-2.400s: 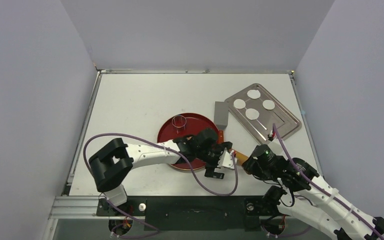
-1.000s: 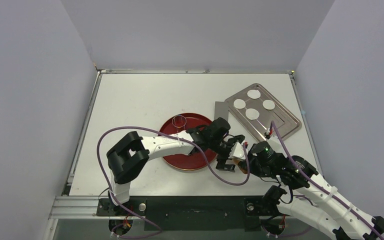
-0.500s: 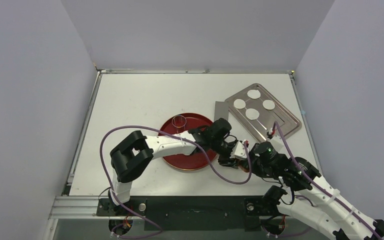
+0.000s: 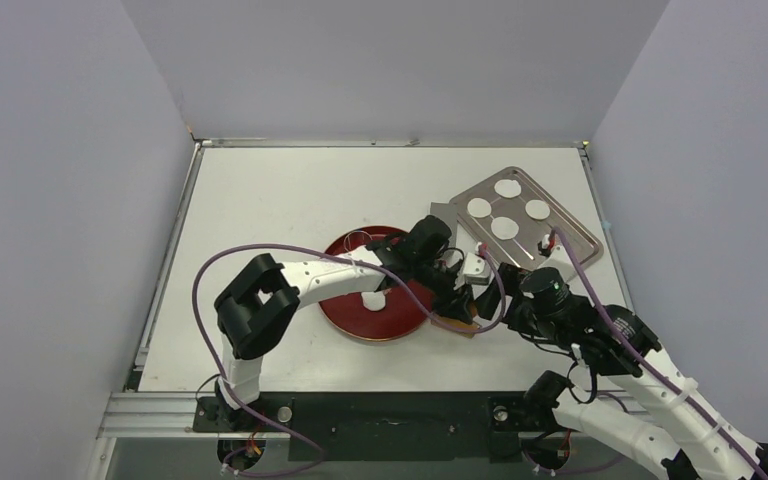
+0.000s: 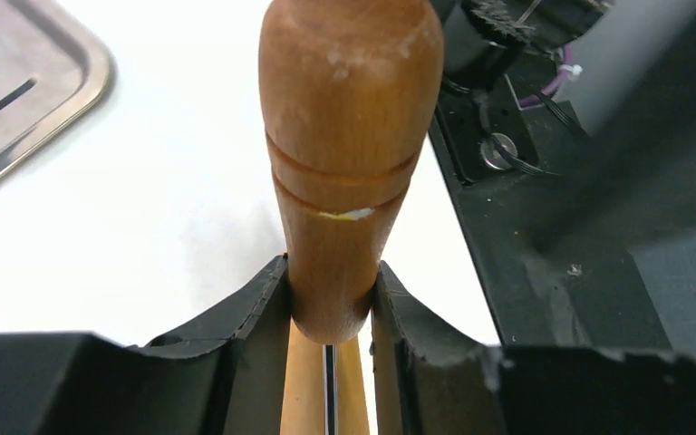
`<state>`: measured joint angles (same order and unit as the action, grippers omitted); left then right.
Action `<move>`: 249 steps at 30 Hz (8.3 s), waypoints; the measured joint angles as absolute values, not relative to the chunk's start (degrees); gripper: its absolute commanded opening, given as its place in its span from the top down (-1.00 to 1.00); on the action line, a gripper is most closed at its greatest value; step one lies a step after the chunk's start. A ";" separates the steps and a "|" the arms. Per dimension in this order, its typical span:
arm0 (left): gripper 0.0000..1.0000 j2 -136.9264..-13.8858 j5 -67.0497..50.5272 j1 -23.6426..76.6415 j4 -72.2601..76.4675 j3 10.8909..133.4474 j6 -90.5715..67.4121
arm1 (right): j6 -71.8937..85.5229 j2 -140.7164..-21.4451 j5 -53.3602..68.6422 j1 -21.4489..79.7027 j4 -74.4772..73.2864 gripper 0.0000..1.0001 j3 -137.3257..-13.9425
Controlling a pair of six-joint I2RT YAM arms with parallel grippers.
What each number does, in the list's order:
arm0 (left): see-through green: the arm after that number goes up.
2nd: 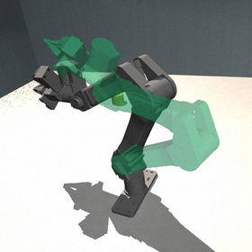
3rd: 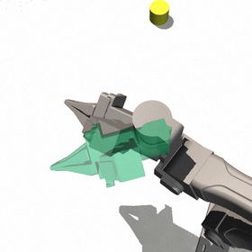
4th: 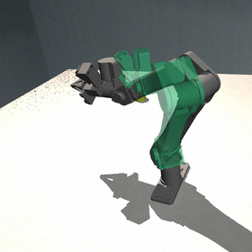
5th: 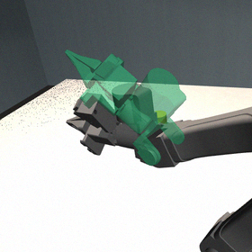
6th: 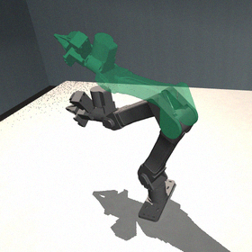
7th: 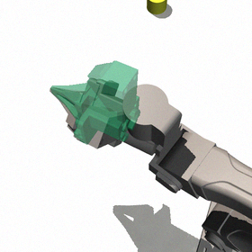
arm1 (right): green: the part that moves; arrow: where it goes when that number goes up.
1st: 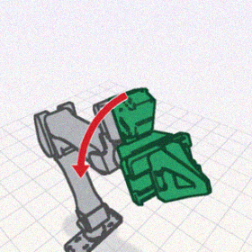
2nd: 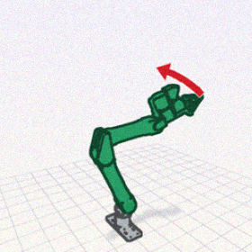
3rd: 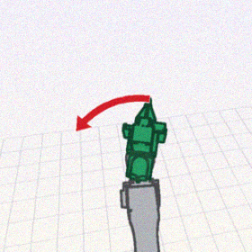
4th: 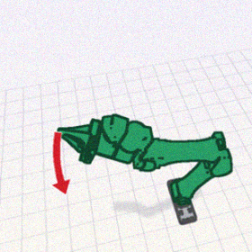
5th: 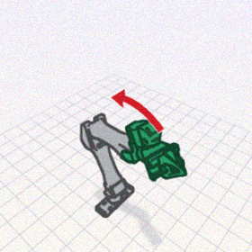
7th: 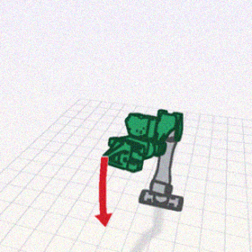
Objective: Roll out the dumpling wrappers from the dough
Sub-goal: Pick up the rolling pin from the center of the board, then flatten out the dough on the work surface.
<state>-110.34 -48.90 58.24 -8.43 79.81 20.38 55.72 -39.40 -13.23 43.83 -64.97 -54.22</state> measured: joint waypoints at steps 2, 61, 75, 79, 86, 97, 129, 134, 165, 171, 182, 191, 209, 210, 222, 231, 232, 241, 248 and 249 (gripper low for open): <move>1.00 -110.06 -48.18 56.75 -8.32 79.83 17.54 | 53.30 -39.68 -12.27 43.97 -63.55 -0.78 -55.42; 0.24 -94.00 -54.17 56.03 -30.50 79.75 19.53 | 16.14 -40.56 18.92 45.08 -44.40 1.00 -54.52; 0.03 -93.97 -42.72 50.85 -28.23 82.35 15.57 | 30.44 -38.83 -5.04 44.62 -42.46 1.00 -49.23; -0.01 -93.54 -39.57 47.81 -28.88 82.46 13.91 | 33.91 -38.65 -7.29 44.62 -41.78 1.00 -49.06; -0.06 -80.29 -27.42 33.82 -29.17 71.24 14.33 | 38.46 -43.13 -6.72 46.37 -35.90 1.00 -49.23; -0.16 -79.02 -13.37 17.69 -31.16 55.29 7.79 | 38.24 -73.14 -1.83 48.34 -23.22 1.00 -56.53; 1.00 -94.30 -10.74 16.38 -17.12 51.03 -1.91 | 42.39 -90.02 -4.34 47.42 -6.70 1.00 -59.70; 1.00 -93.69 -11.00 15.99 -15.40 49.82 -2.85 | 44.47 -93.10 -7.46 49.67 -2.50 1.00 -60.16; 1.00 -92.47 -11.16 14.83 -14.98 48.42 -2.81 | 48.86 -93.01 6.33 52.29 4.34 1.00 -58.76; 1.00 -92.47 -11.16 14.83 -14.92 48.31 -2.79 | 49.21 -87.05 4.38 47.44 4.21 1.00 -52.21; 1.00 -92.44 -11.16 14.83 -14.79 48.23 -2.79 | 50.74 -86.04 0.23 45.76 6.42 1.00 -48.03; 1.00 -92.25 -11.14 14.83 -14.72 48.12 -2.79 | 53.41 -86.50 -3.68 47.51 10.72 1.00 -45.32; 1.00 -91.70 -10.68 14.79 -14.74 47.57 -2.79 | 51.72 -92.99 -2.39 52.58 8.67 1.00 -53.23; 1.00 -91.70 -10.68 14.79 -14.74 47.57 -2.79 | 51.24 -92.99 -1.48 52.58 7.64 1.00 -54.04; 1.00 -91.55 -10.66 14.79 -14.74 47.51 -2.76 | 49.08 -82.61 1.43 50.09 4.01 1.00 -52.60; 1.00 -91.48 -10.63 14.79 -14.72 47.37 -2.76 | 51.90 -86.48 -0.19 47.92 8.91 1.00 -46.28; 1.00 -91.44 -10.63 14.79 -14.70 47.33 -2.76 | 52.01 -86.41 -0.71 47.94 9.26 1.00 -45.93; 1.00 -91.24 -10.72 14.83 -14.11 46.94 -2.81 | 54.48 -82.98 -4.01 47.07 12.80 1.00 -40.38; 1.00 -91.18 -10.74 14.85 -14.02 46.85 -2.81 | 54.13 -80.01 -7.25 46.78 10.72 1.00 -39.42; 1.00 -91.18 -10.74 14.85 -14.02 46.85 -2.81 | 54.06 -79.96 -7.60 46.72 10.66 1.00 -39.42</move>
<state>-91.18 -10.74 14.85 -14.02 46.85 -2.81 54.06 -79.96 -7.60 46.72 10.66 -39.42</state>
